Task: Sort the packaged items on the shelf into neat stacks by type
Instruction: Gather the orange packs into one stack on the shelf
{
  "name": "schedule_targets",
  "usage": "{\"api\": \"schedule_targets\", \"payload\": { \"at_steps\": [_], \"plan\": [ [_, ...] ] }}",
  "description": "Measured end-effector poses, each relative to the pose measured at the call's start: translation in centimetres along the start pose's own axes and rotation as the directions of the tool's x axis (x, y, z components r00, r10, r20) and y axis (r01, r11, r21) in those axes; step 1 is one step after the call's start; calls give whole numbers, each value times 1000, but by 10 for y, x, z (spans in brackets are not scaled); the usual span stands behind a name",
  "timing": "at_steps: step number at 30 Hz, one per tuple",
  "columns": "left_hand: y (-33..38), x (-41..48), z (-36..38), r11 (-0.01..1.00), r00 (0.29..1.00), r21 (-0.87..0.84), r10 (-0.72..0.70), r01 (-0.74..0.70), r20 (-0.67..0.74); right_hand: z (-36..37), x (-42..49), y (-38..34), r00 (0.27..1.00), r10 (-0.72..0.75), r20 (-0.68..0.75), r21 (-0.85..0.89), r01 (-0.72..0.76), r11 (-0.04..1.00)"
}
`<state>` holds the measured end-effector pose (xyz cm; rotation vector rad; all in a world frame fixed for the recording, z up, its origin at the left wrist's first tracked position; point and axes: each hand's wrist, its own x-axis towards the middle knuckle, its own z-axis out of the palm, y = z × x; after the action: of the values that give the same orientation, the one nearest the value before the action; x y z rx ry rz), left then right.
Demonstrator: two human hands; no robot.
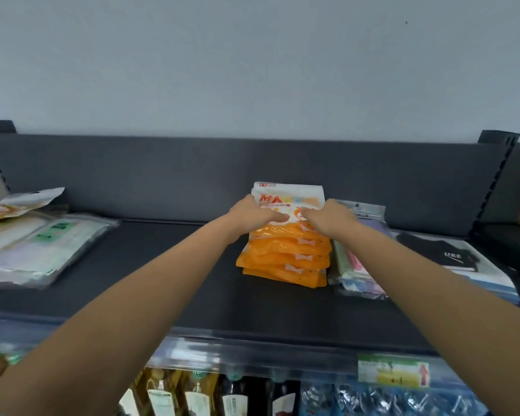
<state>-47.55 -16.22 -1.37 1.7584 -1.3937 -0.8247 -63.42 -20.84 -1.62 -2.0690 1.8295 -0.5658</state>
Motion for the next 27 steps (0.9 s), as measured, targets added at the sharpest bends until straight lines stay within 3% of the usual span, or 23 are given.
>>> {"api": "schedule_targets", "payload": {
  "at_steps": [5,12,14,16,19,27],
  "plan": [
    [0,-2,-8,999,999,48,22,-20,-31,0,-4,-7,994,-50,-97,-98,40,994],
    [-37,-22,-69,963,980,244,-66,111,-188,14,-26,-64,921,-361,-144,-185,333,924],
    [-51,-34,-96,896,955,419,-23,150,-295,25,-34,-86,903,-413,-119,-212,383,899],
    [-68,-47,-126,767,925,610,57,200,-376,40,-43,-111,893,-442,-84,-229,415,881],
    [-101,-63,-180,647,889,716,127,262,-439,71,-58,-155,880,-474,-26,-183,462,868],
    [-216,-92,-358,575,844,732,126,366,-521,177,-96,-310,903,-430,10,96,427,899]
  ]
}}
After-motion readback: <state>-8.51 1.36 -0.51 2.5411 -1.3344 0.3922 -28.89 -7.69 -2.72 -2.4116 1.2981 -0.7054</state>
